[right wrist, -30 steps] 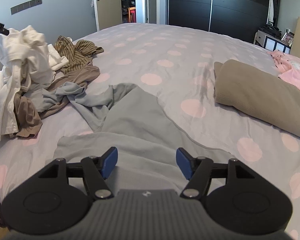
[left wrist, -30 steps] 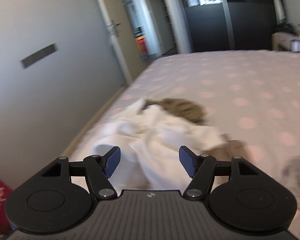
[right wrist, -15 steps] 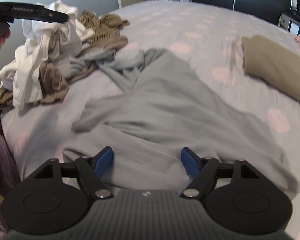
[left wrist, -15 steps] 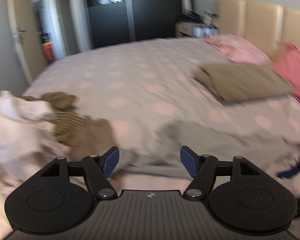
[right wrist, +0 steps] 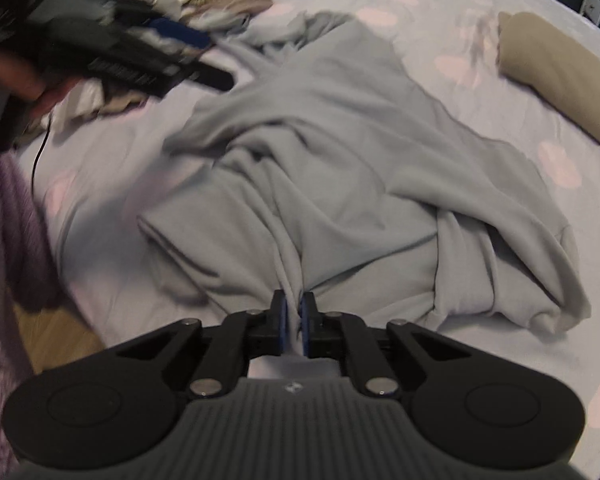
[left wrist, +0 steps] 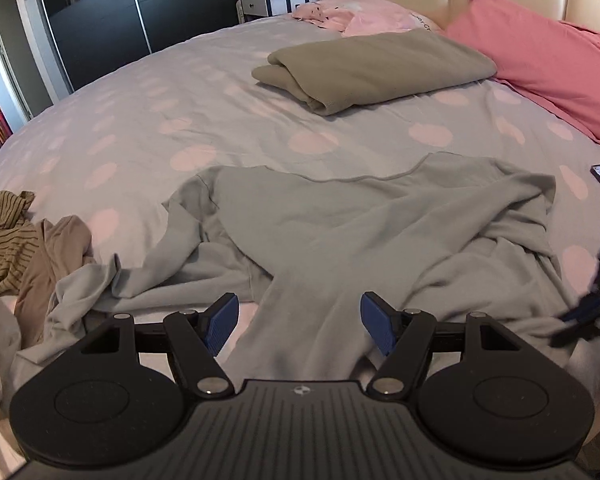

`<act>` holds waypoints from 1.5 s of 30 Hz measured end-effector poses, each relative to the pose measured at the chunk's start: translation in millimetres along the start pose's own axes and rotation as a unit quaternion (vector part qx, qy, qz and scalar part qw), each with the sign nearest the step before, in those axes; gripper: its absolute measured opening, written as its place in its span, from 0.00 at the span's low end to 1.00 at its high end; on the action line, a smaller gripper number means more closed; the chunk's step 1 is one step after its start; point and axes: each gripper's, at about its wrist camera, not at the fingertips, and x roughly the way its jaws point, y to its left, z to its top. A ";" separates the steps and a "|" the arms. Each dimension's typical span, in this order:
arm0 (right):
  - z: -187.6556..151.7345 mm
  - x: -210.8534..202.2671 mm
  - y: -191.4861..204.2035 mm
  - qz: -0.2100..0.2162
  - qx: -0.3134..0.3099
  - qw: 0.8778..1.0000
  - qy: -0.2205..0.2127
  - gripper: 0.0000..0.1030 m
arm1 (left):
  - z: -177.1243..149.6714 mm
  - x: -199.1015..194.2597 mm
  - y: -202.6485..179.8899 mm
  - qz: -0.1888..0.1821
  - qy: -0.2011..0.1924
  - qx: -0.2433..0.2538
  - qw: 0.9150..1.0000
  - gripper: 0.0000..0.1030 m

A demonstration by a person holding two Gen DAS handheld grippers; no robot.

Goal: Fold clothes

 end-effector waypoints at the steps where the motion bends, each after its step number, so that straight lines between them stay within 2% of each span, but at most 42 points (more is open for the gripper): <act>1: -2.1 -3.3 -1.0 0.002 0.000 1.000 0.002 0.09 | 3.2 -0.1 3.0 0.001 -0.003 -0.002 1.000 0.64; 5: -1.6 -23.6 -10.2 0.003 0.010 1.000 -0.030 0.20 | 19.7 3.8 26.6 0.009 -0.015 -0.026 0.999 0.64; 7: 4.1 -37.0 -20.1 -0.002 0.020 0.998 -0.054 0.35 | 28.7 9.5 43.1 0.015 -0.020 -0.047 0.999 0.64; 13: 29.9 -55.1 -73.2 -0.063 0.023 0.993 -0.092 0.37 | 53.3 47.1 83.0 0.046 -0.014 -0.064 0.997 0.60; 18: 39.4 -40.5 -128.4 -0.096 0.045 0.990 -0.095 0.41 | 73.3 89.9 105.9 0.055 -0.007 -0.062 0.997 0.60; 22: 40.6 -18.3 -169.2 -0.100 0.086 0.987 -0.091 0.41 | 84.9 128.8 122.3 0.027 0.022 -0.070 0.997 0.60; 26: 44.7 6.4 -194.4 -0.091 0.119 0.986 -0.077 0.41 | 85.0 156.0 129.2 0.002 0.055 -0.065 0.996 0.48; 28: 43.7 17.1 -203.2 -0.087 0.126 0.986 -0.065 0.40 | 80.8 163.7 131.9 -0.001 0.064 -0.070 0.996 0.47; 32: 39.1 36.8 -214.8 -0.072 0.158 0.984 -0.040 0.39 | 73.7 171.8 134.9 -0.015 0.071 -0.081 0.994 0.35; 33: 38.3 39.6 -216.3 -0.068 0.166 0.983 -0.035 0.33 | 72.6 171.5 134.6 -0.020 0.068 -0.080 0.994 0.31; 35: 37.7 41.1 -216.7 -0.068 0.174 0.982 -0.033 0.22 | 73.0 167.9 133.5 -0.025 0.063 -0.080 0.994 0.14; 36: 37.7 41.1 -217.0 -0.068 0.178 0.981 -0.033 0.10 | 73.7 165.4 132.8 -0.026 0.061 -0.081 0.995 0.11; 39: 38.9 29.8 -218.3 -0.061 0.198 0.977 -0.052 0.08 | 76.5 149.6 129.5 -0.017 0.046 -0.070 0.996 0.08; 45: 49.0 -22.1 -200.4 -0.116 0.183 0.967 -0.130 0.07 | 86.5 79.4 134.1 0.016 -0.013 -0.088 0.996 0.06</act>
